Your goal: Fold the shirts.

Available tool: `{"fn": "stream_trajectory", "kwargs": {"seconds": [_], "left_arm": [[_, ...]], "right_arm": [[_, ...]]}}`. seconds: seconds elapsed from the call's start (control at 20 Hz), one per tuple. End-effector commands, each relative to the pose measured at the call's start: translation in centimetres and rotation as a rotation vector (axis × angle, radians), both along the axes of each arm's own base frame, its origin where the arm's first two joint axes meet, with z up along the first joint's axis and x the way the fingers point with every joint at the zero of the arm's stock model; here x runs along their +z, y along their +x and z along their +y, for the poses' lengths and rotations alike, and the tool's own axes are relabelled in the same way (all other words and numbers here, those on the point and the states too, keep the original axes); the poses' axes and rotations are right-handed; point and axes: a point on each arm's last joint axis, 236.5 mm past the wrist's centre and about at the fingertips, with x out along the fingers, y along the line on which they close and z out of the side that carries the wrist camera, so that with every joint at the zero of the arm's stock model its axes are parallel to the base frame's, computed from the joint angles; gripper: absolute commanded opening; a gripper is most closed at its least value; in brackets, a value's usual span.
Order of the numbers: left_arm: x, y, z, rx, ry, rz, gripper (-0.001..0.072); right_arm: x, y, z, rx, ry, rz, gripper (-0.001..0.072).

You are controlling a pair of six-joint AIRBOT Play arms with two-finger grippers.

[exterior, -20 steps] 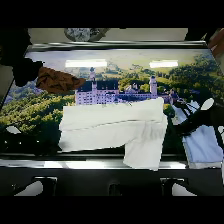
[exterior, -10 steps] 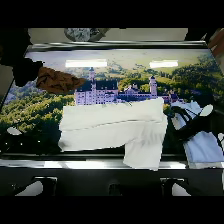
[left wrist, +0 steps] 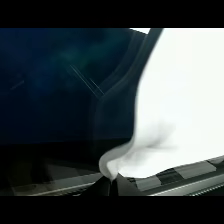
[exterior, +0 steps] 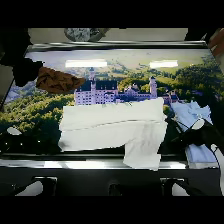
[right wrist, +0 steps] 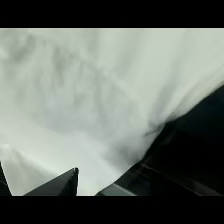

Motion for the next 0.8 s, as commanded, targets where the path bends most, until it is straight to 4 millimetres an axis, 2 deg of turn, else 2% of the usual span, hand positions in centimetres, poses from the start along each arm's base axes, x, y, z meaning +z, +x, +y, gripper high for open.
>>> {"fn": "stream_trajectory", "kwargs": {"seconds": [0.0,0.1,0.2,0.25,0.35,0.45,0.65,0.75], "left_arm": [[-0.5,0.8,0.6,0.012,0.03,-0.031,0.0026],[-0.5,0.8,0.6,0.01,0.03,-0.033,0.0026],[-0.4,0.5,0.4,-0.045,0.018,-0.054,0.0026],[-0.3,0.5,0.4,-0.045,0.014,-0.052,0.0026],[0.1,1.0,0.5,-0.044,0.016,-0.07,0.0024],[1.8,2.9,0.6,-0.067,0.017,-0.168,0.0023],[6.4,7.5,0.9,-0.018,0.007,-0.298,0.0021],[7.9,9.9,1.5,-0.002,0.034,-0.342,0.002]], "right_arm": [[-1.5,-1.1,0.8,-0.032,0.011,0.012,0.0525],[-1.9,-0.2,0.7,-0.057,0.002,-0.024,0.0381],[-2.2,0.6,0.4,-0.077,-0.016,-0.053,0.0139],[-2.2,0.6,0.4,-0.077,-0.015,-0.051,0.0039],[-1.9,0.4,0.6,-0.049,-0.005,-0.057,0.0037],[-0.6,1.0,0.4,-0.027,-0.005,-0.099,0.0037],[4.4,6.5,-1.0,-0.062,-0.057,-0.293,0.0035],[7.1,10.3,-1.2,-0.112,-0.048,-0.396,0.0035]]}}
